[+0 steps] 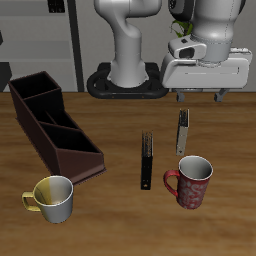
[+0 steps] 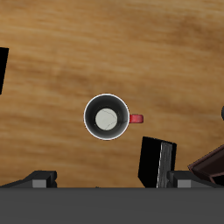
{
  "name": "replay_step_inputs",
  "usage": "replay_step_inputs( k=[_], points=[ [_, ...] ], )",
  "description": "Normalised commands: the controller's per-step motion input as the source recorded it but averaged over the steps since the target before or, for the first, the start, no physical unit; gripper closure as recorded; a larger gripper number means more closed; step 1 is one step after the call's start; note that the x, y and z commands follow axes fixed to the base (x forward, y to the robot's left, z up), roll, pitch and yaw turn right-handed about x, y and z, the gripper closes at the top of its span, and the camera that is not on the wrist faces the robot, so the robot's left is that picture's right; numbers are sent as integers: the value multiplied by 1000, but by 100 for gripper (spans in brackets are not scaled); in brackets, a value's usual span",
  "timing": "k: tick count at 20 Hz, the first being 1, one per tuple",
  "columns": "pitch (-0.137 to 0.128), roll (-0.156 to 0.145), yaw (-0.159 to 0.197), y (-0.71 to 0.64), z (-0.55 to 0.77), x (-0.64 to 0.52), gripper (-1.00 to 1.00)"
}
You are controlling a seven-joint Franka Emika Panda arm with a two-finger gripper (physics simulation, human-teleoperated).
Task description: Place the red mug into the right desk caddy's right compartment
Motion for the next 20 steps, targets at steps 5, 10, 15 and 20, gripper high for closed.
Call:
replay_step_inputs(
  k=[5,10,15,20],
  points=[
    [-14,-9,-33,83,-211,322,-100],
    [15,2,-25,-19,-327,312,-100],
    [18,-8,-3,-25,-320,72,-100],
    [48,17,-14,50,-414,-7,-100]
  ],
)
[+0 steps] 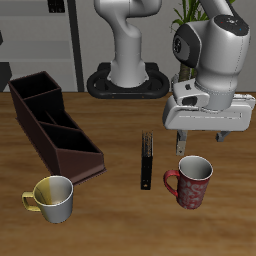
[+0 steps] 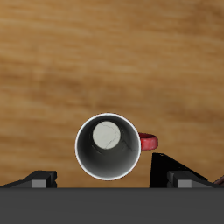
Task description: Place the red mug into the right desk caddy's right compartment
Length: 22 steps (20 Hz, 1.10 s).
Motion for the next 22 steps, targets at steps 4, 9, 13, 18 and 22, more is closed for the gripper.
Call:
replay_step_inputs(
  k=[4,9,13,18,22],
  points=[
    [12,28,23,175,-268,-39,-100],
    [20,35,-2,246,-215,-41,-100],
    [6,33,51,201,-246,-83,-100],
    [-2,20,17,176,-224,18,-100],
    [14,18,34,157,-353,18,-100]
  ],
)
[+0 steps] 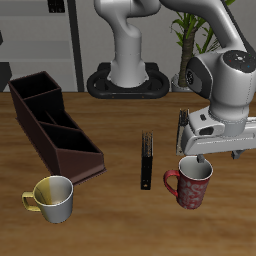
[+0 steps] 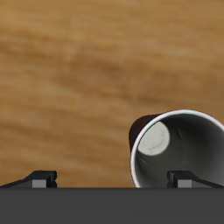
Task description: Place the red mug into the right desk caddy's right compartment
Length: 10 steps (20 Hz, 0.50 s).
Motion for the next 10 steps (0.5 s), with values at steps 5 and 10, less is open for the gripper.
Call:
replay_step_inputs(
  k=[5,10],
  points=[
    [37,21,2,80,-352,40,-100],
    [37,1,-4,-37,-388,70,-100]
  ],
)
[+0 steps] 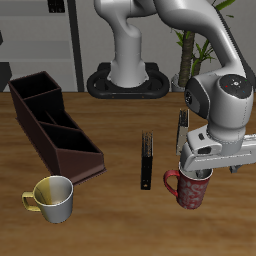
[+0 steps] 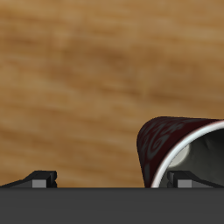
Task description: Place the red mug into the right desk caddy's right compartment
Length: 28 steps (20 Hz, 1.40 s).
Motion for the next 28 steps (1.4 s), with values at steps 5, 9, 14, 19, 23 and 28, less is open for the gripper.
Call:
replay_step_inputs(
  k=[5,9,14,19,23,28],
  points=[
    [39,-21,-17,-93,-276,108,-100],
    [42,27,-24,-94,-269,57,-100],
    [14,-14,-35,-133,-90,30,100],
    [-9,-7,-13,-109,75,-5,100],
    [-16,-3,-3,-67,107,-4,100],
    [-21,-8,18,-30,74,62,100]
  ],
)
